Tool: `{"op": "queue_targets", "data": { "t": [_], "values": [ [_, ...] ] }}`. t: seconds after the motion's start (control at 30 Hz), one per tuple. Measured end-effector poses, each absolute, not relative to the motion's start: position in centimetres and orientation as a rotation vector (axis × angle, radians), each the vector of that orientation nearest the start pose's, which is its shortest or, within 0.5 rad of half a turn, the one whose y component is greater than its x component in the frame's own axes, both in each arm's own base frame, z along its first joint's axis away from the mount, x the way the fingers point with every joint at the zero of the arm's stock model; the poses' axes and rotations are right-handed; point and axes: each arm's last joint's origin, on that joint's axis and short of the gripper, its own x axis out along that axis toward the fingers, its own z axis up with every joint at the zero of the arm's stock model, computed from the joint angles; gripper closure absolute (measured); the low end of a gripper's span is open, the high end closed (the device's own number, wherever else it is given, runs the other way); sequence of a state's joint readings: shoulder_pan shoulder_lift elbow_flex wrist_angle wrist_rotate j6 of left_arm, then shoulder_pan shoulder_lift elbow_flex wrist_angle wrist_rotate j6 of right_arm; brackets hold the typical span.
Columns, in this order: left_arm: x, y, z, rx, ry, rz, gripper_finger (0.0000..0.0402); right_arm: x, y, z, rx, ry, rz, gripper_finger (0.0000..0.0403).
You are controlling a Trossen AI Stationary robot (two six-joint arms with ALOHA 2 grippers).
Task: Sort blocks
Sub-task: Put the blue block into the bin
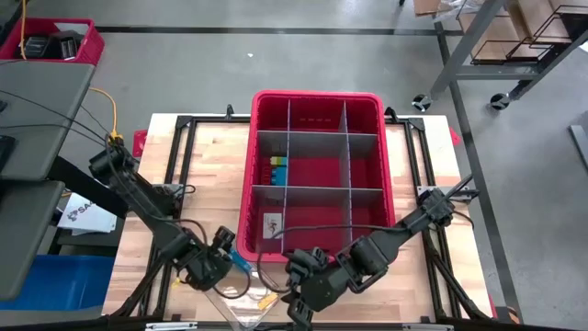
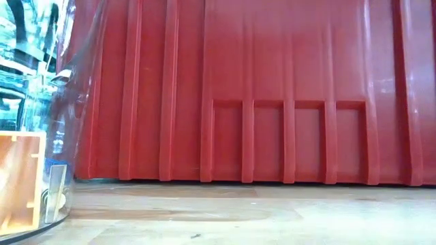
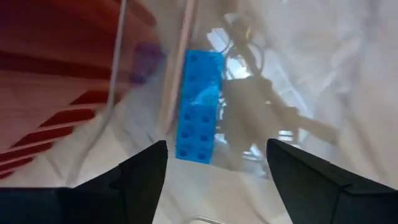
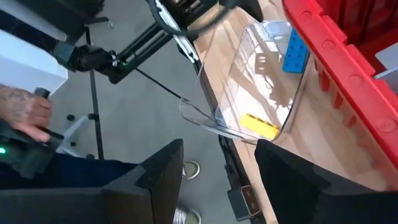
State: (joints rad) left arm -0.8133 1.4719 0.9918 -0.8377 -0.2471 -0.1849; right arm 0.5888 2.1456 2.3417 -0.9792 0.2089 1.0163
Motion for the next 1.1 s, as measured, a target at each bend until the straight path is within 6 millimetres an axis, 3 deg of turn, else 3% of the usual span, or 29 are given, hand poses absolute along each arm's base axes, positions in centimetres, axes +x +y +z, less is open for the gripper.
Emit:
{"op": "queue_targets", "data": {
  "t": [0.27,0.7,0.97,1.1],
  "values": [
    [20.0,-17.9,18.2,0.533,1.212,-0.444,0.0128,39.0,24.6,36.4,0.636,0.812,-0.034,0.0206],
    [22.7,-17.1,14.0,0.633,1.297,-0.397,0.013,39.3,24.5,36.6,0.635,0.793,-0.011,0.0206],
    [22.1,-16.7,14.4,0.515,1.385,-0.374,0.013,39.4,24.6,36.7,0.646,0.775,-0.003,0.0206],
    [21.2,-16.8,14.4,0.447,1.474,-0.473,0.0137,39.4,24.6,36.7,0.646,0.774,-0.003,0.0206]
  ]
}}
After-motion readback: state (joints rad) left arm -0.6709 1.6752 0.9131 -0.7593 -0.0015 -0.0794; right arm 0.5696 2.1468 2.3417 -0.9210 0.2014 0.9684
